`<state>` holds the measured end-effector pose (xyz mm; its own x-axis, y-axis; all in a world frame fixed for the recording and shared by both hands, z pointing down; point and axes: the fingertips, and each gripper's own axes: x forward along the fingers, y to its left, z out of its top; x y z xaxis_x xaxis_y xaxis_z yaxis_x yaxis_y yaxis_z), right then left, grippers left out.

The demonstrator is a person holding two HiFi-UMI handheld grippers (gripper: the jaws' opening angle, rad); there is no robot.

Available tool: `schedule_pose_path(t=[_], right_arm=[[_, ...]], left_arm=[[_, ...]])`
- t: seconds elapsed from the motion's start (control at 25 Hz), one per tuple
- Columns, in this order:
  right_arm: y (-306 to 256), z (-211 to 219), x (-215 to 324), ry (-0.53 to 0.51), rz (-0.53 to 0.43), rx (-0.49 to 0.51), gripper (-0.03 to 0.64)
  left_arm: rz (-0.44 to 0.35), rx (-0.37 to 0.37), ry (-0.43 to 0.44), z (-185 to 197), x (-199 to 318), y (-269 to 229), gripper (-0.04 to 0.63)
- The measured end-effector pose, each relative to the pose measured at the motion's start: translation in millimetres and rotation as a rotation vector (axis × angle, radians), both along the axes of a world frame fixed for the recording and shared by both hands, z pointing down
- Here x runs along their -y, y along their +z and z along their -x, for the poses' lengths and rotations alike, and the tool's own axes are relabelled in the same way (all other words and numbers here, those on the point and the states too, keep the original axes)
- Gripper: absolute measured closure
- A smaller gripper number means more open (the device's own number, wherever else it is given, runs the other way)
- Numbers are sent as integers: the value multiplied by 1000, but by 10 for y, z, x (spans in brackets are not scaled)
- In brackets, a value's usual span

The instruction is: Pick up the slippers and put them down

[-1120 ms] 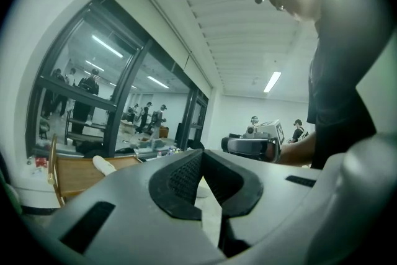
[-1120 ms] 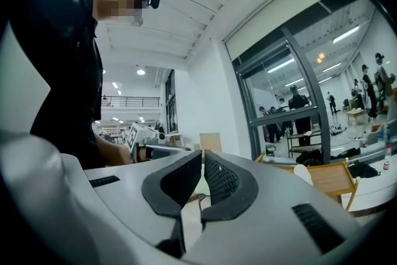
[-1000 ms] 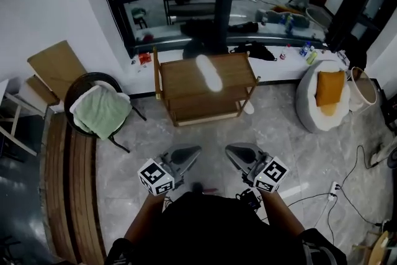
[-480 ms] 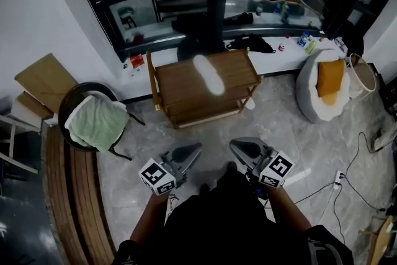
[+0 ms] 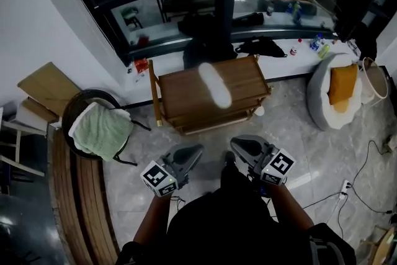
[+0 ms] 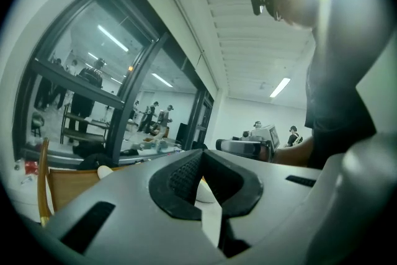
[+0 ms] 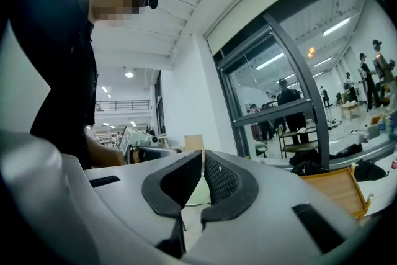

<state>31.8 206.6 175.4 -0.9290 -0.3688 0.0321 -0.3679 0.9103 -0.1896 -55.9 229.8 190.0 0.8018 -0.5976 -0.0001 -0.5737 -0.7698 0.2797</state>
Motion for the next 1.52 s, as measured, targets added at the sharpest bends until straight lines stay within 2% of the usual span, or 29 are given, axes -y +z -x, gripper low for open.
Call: schedule_pose_path(t=[0.12, 0.4, 0.52, 0.64, 0.8, 0.96, 1.12, 1.36, 1.52], right_arm=[[55, -15, 353, -32, 13, 12, 591], [-150, -110, 1287, -99, -42, 44, 591], [-233, -167, 1623, -134, -63, 56, 591], [-254, -222, 1872, -170, -50, 64, 591], [-111, -240, 2114, -211, -43, 47, 591], [-104, -184, 2209, -225, -12, 107, 591], [65, -160, 2346, -204, 25, 74, 591], [8, 57, 2462, -163, 8, 61, 591], [-179, 201, 2509, -90, 11, 101, 591]], left_arm=[[2, 14, -24, -14, 387, -35, 586], [-22, 48, -67, -131, 1293, -246, 586], [-53, 44, -89, -210, 1658, -461, 586], [-71, 70, -107, -330, 1932, -535, 586], [-38, 74, -125, -410, 2139, -459, 586], [18, 90, -128, -403, 2224, -310, 585], [50, 89, -117, -349, 2351, -204, 585], [55, 52, -61, -154, 2473, -118, 585], [26, 42, 0, -54, 2549, -130, 586]])
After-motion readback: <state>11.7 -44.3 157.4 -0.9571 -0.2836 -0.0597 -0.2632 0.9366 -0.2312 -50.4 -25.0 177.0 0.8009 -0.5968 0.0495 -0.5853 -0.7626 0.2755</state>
